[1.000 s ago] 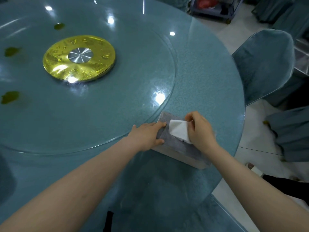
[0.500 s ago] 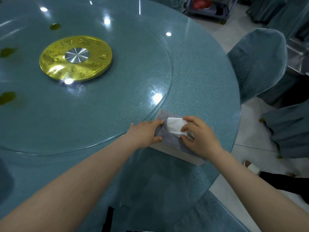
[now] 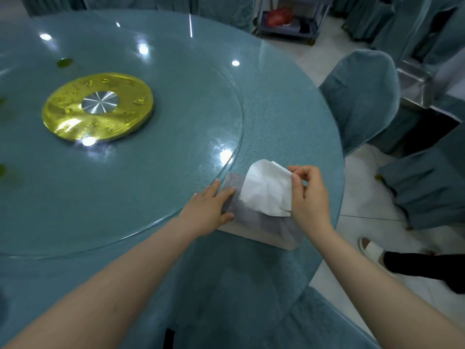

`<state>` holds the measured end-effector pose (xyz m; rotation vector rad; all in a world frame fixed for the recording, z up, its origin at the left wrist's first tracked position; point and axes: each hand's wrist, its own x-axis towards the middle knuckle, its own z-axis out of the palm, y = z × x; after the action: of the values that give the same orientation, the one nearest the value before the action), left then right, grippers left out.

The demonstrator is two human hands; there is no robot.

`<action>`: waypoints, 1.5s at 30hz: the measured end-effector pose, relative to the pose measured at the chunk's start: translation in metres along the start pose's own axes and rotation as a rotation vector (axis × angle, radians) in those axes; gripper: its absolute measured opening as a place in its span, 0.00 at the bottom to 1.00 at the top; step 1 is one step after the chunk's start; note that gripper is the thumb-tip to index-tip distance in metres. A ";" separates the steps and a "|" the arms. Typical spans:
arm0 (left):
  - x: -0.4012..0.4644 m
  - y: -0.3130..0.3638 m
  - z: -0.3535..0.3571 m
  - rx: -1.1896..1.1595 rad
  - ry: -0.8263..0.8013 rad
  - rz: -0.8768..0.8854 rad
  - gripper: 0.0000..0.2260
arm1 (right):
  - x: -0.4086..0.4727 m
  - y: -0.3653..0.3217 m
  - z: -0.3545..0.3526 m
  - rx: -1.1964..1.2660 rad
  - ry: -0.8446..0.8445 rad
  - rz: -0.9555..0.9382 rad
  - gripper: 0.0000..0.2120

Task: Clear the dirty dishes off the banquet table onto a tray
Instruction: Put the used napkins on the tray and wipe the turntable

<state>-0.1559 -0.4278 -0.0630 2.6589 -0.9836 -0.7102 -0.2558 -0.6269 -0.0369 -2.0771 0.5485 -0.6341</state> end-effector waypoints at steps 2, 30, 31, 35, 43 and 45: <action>0.000 0.000 -0.001 0.012 0.013 0.029 0.31 | 0.001 -0.003 -0.004 -0.020 0.040 -0.002 0.05; -0.059 -0.047 -0.069 -0.293 0.291 -0.044 0.33 | 0.047 -0.137 0.027 -0.063 -0.049 -0.385 0.07; -0.063 -0.051 -0.072 -0.303 0.309 -0.052 0.33 | 0.047 -0.140 0.033 -0.049 -0.077 -0.384 0.07; -0.078 -0.076 -0.077 -0.337 0.350 -0.119 0.33 | 0.042 -0.146 0.064 0.003 -0.186 -0.333 0.07; -0.098 -0.131 -0.065 -0.381 0.344 -0.300 0.33 | 0.029 -0.150 0.135 0.088 -0.375 -0.258 0.12; -0.102 -0.144 -0.059 -0.406 0.339 -0.342 0.33 | 0.031 -0.149 0.152 0.089 -0.394 -0.218 0.10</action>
<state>-0.1130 -0.2502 -0.0267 2.4809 -0.2646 -0.4357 -0.1158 -0.4739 0.0204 -2.1184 0.0689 -0.3466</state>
